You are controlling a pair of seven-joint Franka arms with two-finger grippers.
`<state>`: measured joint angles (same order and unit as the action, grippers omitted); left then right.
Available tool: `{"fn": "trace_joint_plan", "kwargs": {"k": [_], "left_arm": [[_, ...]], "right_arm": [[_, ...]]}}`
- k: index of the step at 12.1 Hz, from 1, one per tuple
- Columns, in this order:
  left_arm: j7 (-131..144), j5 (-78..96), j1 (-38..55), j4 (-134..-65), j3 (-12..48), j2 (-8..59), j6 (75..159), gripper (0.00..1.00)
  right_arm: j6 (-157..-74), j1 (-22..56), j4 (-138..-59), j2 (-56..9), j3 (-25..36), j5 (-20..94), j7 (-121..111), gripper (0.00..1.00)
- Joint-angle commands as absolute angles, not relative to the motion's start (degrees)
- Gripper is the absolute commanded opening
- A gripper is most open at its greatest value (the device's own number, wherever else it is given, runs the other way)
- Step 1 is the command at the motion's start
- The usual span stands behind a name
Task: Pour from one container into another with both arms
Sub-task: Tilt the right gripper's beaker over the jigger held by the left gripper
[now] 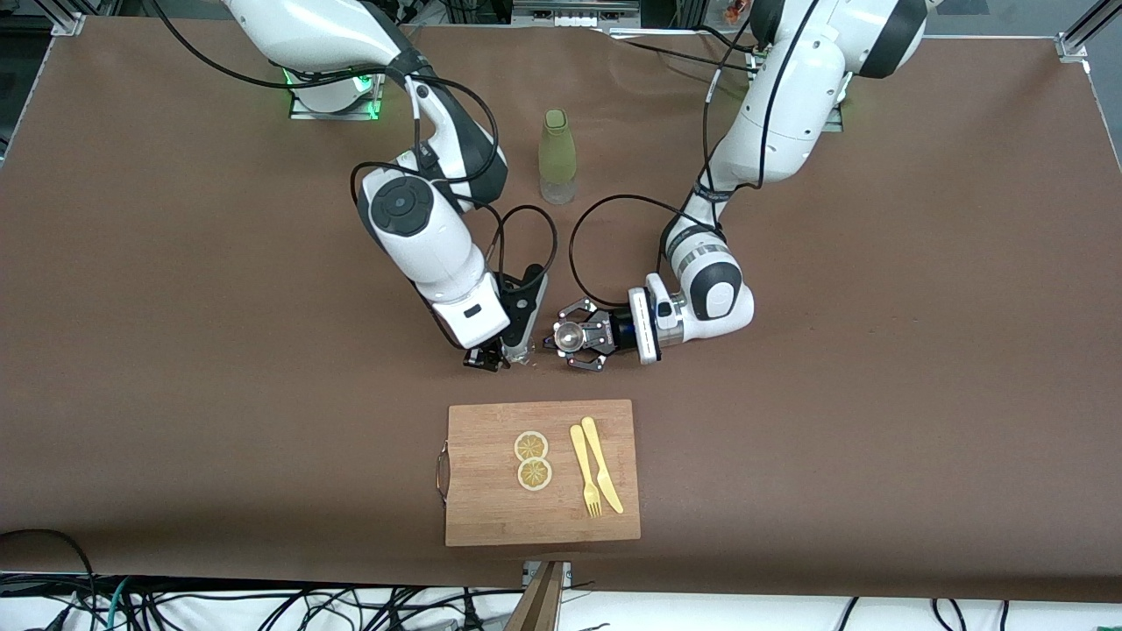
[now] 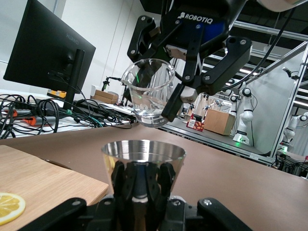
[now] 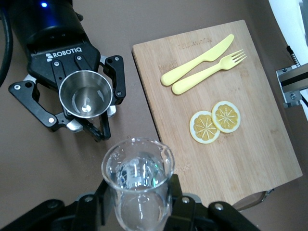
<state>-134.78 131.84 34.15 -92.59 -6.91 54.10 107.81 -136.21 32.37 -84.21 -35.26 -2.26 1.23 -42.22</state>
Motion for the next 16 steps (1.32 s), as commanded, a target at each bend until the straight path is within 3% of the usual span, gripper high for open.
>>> {"fn": "trace_joint_plan", "kwargs": {"k": [1, 4, 16], "left_arm": [[-137.6, 136.5, 37.6, -91.4, -9.5, 54.9, 109.1, 0.00], [-137.6, 139.9, 40.9, -90.0, -11.9, 56.1, 109.4, 0.00], [-137.6, 140.2, 41.4, -88.9, -11.9, 56.6, 110.3, 0.00]], "right_arm": [[-135.8, 33.5, -84.2, -35.0, -2.4, -1.3, -39.8, 0.23], [-135.7, 34.3, -84.1, -35.0, -2.3, -2.3, -39.8, 0.23], [-135.4, 36.0, -84.2, -35.2, -2.3, -11.9, -37.4, 0.23]]}}
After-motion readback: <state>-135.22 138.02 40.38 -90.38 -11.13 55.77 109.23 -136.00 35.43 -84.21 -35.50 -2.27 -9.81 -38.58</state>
